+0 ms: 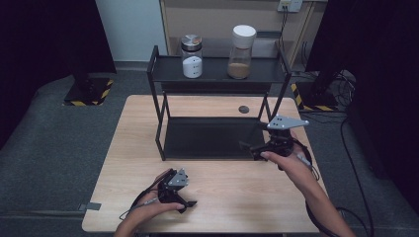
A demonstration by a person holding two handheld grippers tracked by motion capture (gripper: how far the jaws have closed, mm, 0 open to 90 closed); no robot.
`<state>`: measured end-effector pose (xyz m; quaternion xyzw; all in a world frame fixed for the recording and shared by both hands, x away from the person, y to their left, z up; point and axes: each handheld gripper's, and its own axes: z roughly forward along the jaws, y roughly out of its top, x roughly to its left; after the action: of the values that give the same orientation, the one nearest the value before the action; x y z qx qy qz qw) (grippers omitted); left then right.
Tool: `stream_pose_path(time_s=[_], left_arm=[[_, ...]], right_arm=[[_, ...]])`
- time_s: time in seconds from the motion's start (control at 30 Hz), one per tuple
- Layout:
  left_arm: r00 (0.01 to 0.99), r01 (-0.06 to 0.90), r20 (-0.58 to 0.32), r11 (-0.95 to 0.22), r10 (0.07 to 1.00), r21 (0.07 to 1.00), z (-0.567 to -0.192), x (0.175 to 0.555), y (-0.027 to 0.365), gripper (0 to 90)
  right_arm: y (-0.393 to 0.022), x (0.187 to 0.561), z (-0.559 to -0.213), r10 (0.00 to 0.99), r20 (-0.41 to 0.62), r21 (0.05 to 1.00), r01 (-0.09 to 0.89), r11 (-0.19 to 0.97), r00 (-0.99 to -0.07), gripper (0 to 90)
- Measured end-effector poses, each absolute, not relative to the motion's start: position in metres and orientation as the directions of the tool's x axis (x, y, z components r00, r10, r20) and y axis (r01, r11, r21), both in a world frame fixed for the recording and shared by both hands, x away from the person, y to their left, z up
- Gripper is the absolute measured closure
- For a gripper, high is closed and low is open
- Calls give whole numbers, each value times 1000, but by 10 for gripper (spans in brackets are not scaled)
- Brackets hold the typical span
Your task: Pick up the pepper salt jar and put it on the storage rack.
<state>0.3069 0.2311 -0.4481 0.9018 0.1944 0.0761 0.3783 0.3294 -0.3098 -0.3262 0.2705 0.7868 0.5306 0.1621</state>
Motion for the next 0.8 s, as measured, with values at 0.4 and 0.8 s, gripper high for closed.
stream_pose_path(time_s=[0.4,0.8], left_arm=[[913,294,-10,-637,409,712,-448,307,231,0],[913,294,-10,-637,409,712,-448,307,231,0]], right_arm=[[-323,320,-375,605,66,896,314,313,-794,33],[-336,311,-418,621,57,833,380,402,-782,36]])
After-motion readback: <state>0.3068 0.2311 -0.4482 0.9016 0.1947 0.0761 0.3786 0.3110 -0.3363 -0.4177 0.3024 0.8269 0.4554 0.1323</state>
